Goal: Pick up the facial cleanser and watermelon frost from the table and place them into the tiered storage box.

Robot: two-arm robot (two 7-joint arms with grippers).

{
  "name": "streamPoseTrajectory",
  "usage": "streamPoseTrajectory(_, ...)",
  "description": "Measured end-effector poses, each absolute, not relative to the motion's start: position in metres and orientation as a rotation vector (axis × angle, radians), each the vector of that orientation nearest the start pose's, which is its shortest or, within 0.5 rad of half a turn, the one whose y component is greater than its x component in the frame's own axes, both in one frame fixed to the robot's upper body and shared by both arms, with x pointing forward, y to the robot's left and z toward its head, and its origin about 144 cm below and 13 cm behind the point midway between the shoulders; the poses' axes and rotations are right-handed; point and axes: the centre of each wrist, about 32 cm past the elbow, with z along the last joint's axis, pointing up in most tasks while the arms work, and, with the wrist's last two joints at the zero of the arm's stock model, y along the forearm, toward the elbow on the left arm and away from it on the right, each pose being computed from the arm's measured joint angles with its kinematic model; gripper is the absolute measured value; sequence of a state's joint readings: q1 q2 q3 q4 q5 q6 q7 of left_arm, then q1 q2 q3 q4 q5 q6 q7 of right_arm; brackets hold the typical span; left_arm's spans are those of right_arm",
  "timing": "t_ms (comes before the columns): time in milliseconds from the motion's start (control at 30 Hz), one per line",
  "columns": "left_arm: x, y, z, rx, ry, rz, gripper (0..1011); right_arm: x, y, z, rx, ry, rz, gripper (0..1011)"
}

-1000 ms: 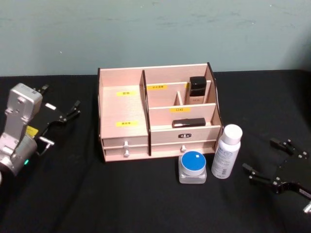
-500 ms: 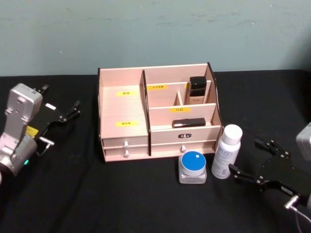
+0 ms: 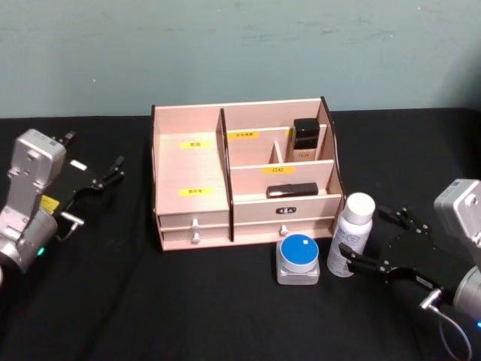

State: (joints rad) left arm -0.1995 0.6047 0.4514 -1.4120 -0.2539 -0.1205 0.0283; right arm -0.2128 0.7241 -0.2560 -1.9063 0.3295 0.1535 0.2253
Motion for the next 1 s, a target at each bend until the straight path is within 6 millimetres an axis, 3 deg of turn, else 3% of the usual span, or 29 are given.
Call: streamPoseTrajectory(1000, 0.489, 0.31, 1.14, 0.304, -0.285, 1.248, 1001, 0.404, -0.285, 1.172, -0.378, -0.032, -0.926, 1000)
